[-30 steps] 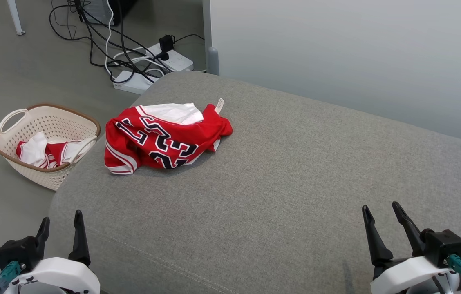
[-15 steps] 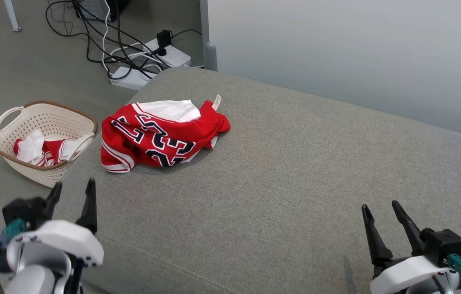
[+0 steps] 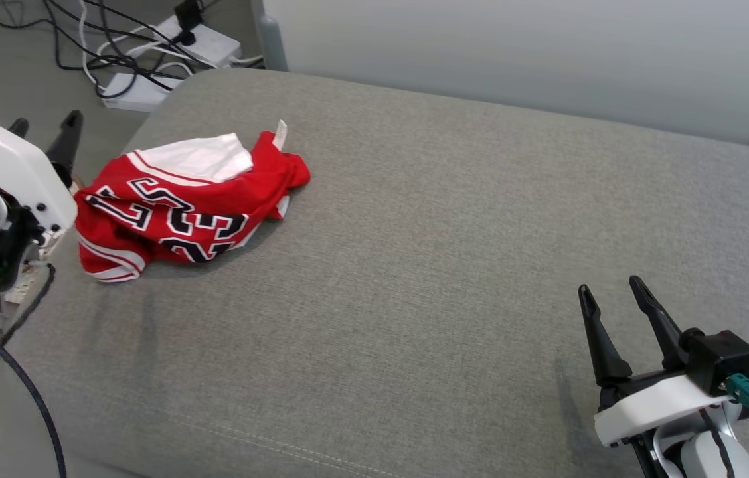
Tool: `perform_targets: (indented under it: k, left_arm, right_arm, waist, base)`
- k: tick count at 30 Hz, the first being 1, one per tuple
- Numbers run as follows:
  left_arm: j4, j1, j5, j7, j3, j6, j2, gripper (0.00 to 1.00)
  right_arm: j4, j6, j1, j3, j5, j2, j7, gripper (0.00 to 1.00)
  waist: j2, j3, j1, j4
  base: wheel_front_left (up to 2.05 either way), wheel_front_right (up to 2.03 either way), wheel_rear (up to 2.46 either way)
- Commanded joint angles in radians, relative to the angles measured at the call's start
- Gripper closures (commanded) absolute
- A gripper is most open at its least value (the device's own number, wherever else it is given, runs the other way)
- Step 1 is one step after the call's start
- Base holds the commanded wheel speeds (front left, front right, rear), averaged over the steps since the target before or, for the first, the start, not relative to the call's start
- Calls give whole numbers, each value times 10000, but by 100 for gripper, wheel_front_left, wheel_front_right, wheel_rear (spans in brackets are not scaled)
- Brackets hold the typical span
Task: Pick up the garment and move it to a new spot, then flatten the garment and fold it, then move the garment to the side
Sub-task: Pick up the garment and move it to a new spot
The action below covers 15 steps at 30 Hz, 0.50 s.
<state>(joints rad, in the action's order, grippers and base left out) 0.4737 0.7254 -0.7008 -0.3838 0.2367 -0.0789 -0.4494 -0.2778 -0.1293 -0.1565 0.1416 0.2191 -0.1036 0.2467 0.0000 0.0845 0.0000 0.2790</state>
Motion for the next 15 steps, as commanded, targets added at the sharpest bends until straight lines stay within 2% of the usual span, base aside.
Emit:
perform_targets:
  k: [1, 8, 15]
  left_arm:
    - [-83, 565, -48, -57, -399, 77, -537, 0]
    - [1892, 1439, -464, -782, -655, 375, -989, 0]
    - [3310, 1418, -849, -1260, -799, 673, -1215, 0]
  right_arm:
    - [268, -14, -344, 233, -88, -121, 21, 0]
    - [268, -14, -823, 434, -44, -197, 13, 0]
    - [218, -14, -1214, 566, 72, -240, 50, 0]
  waist:
    - [0, 538, 0, -546]
    - [0, 1521, 0, -1500]
    - [0, 2092, 0, -1909]
  base:
    - [0, 0, 0]
    - [0, 0, 0]
    - [0, 0, 0]
